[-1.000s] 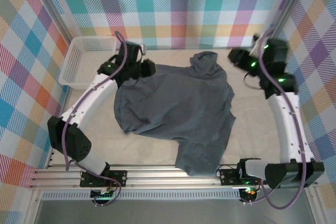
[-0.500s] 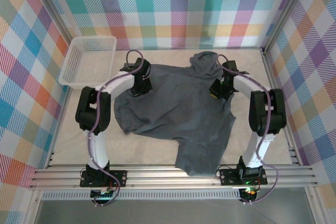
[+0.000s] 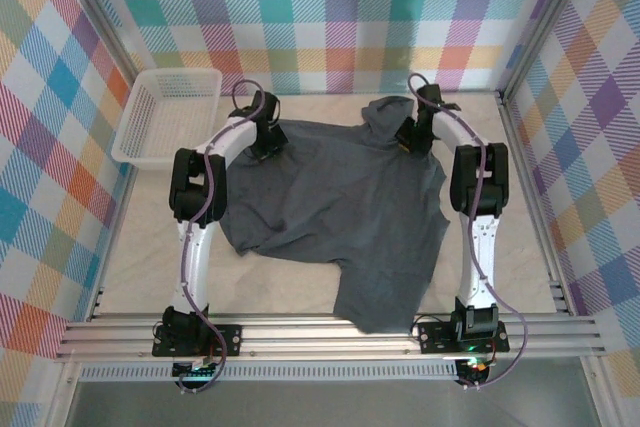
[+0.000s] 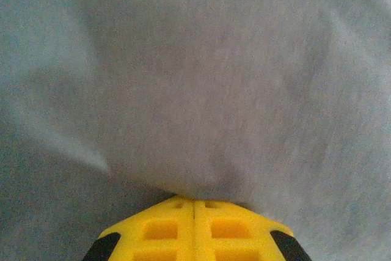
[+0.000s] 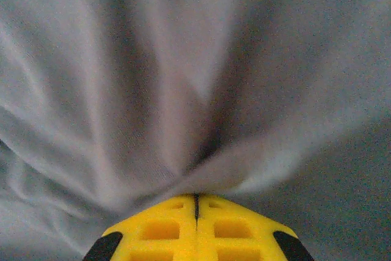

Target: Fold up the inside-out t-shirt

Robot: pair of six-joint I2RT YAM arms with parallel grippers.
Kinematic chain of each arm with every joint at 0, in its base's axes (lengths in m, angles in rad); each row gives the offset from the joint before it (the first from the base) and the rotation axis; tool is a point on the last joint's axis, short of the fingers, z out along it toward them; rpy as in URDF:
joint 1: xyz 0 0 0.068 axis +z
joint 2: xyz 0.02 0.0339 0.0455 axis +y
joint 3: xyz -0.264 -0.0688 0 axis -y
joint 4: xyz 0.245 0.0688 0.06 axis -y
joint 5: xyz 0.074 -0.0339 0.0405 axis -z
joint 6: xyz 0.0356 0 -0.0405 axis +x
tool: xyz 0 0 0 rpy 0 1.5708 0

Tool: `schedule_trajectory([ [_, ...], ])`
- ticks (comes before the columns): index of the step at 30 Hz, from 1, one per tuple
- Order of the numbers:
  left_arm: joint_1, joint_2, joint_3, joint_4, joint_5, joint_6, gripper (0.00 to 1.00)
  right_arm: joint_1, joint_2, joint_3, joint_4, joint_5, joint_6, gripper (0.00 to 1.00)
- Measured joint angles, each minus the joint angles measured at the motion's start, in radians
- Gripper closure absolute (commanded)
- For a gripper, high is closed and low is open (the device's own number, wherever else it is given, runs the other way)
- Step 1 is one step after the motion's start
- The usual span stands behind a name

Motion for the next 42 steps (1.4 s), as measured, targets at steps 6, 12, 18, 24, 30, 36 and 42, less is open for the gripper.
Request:
schedule_trajectory([
  [6, 0.031, 0.013, 0.119, -0.030, 0.032, 0.005, 0.80, -0.015, 0.185, 0.463, -0.166, -0.008, -0.076, 1.00],
  [12, 0.031, -0.261, -0.044, -0.024, 0.053, 0.044, 0.70, -0.038, -0.029, 0.374, -0.262, -0.017, -0.220, 1.00],
  [18, 0.000, -0.800, -0.437, 0.034, 0.012, 0.054, 0.70, -0.080, -0.675, -0.354, -0.144, -0.017, -0.198, 0.72],
  [24, -0.061, -1.052, -0.761, 0.006, -0.037, 0.051, 0.67, -0.087, -1.136, -0.934, -0.145, -0.005, -0.003, 0.60],
  [30, -0.074, -1.062, -0.943, -0.087, -0.060, 0.016, 0.54, -0.056, -1.229, -1.226, -0.302, 0.013, 0.102, 0.38],
  [36, -0.074, -1.112, -1.084, -0.120, -0.098, -0.062, 0.32, -0.006, -1.231, -1.361, -0.325, 0.003, 0.150, 0.36],
  [42, -0.074, -1.127, -1.143, -0.105, -0.092, -0.126, 0.32, 0.108, -1.221, -1.476, -0.195, -0.017, 0.253, 0.60],
])
